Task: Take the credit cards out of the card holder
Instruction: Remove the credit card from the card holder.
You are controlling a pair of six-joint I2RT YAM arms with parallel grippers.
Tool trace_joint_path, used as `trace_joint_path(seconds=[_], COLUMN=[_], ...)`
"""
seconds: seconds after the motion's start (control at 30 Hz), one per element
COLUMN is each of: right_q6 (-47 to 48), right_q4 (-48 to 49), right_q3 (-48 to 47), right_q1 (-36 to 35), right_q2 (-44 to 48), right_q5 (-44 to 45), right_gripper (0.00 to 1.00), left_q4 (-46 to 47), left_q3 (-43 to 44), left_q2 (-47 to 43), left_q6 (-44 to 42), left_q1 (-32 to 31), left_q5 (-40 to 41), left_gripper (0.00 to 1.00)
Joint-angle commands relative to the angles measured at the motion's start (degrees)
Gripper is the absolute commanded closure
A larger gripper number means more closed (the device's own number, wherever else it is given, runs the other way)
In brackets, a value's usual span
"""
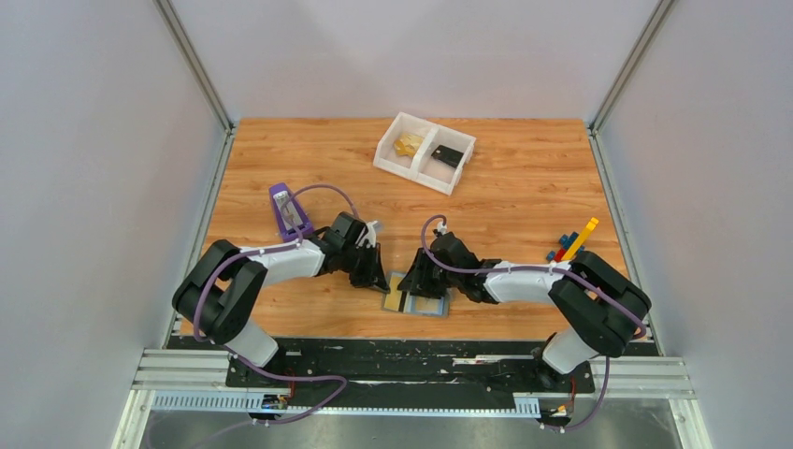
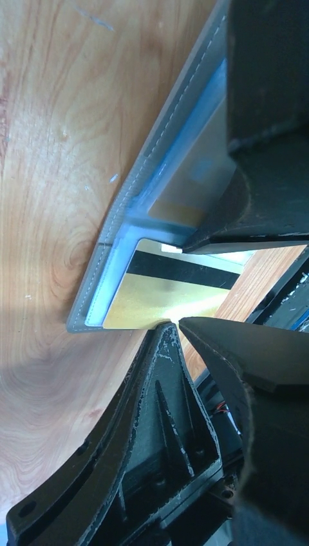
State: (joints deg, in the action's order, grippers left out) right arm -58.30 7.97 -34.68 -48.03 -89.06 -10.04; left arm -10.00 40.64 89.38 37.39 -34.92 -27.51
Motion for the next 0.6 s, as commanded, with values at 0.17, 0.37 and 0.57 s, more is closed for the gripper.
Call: trace_joint_path(seconds=[0.17,0.37,0.57], right_q6=[-0.1,0.1,0.8], right_q4=[0.7,1.6,1.2], right_q3=[0.1,2.3,3.5], right_q1=[-0.6,-0.6,-0.4], right_q2=[0.3,1.5,3.6], right_q5=[1.2,1.7,2.7], right_gripper=[0.59,0.59,0.60], left_q4=[7.4,6.1,0.2], left_q3=[-3.7,-3.7,-2.3], left_q2=[-3.5,-5.6,-8.0], left_q6=[5.2,5.4,2.5], left_q1=[2.7,3.6,3.9], left_q5=[-9.6,-10.8,-6.6], left_gripper=[1.00,1.00,1.00])
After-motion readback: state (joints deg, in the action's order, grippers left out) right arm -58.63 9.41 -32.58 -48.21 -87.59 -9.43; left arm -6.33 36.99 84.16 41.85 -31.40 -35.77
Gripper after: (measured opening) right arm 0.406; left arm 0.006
